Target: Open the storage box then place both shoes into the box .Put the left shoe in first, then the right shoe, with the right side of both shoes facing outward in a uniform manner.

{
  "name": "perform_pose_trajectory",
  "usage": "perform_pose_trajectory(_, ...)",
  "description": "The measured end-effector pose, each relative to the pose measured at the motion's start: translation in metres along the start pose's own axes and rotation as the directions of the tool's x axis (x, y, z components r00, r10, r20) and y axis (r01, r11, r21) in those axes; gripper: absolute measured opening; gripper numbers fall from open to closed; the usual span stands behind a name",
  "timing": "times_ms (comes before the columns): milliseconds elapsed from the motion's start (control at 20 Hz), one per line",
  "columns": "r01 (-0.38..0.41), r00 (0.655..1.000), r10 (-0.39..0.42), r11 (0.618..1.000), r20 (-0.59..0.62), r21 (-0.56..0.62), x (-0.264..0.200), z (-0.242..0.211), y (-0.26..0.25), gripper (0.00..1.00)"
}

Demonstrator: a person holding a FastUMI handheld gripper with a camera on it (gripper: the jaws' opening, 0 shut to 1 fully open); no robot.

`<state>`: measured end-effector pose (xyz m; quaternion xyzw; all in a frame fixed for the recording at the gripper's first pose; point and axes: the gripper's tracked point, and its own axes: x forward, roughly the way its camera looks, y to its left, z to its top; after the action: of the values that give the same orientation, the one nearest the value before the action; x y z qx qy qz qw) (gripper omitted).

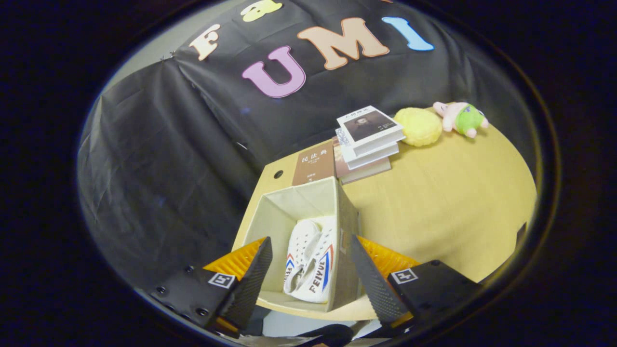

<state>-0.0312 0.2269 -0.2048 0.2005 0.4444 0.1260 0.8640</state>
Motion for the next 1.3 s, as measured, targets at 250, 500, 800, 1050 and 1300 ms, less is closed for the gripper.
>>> perform_pose_trajectory(250, -0.002, 0.998, 0.006, 0.998, 0.060, -0.065, -0.019, 0.018, -0.018, 1.00)
perform_pose_trajectory(500, 0.019, 0.985, 0.007, 0.988, 0.173, -0.150, -0.049, 0.053, -0.045, 1.00)
perform_pose_trajectory(800, 0.150, 0.933, -0.031, 0.940, 0.359, -0.308, -0.092, 0.102, -0.094, 1.00)
perform_pose_trajectory(1050, 0.276, 0.862, -0.068, 0.894, 0.502, -0.353, -0.128, 0.134, -0.126, 1.00)
perform_pose_trajectory(1300, 0.310, 0.791, -0.059, 0.897, 0.609, -0.316, -0.159, 0.160, -0.142, 1.00)
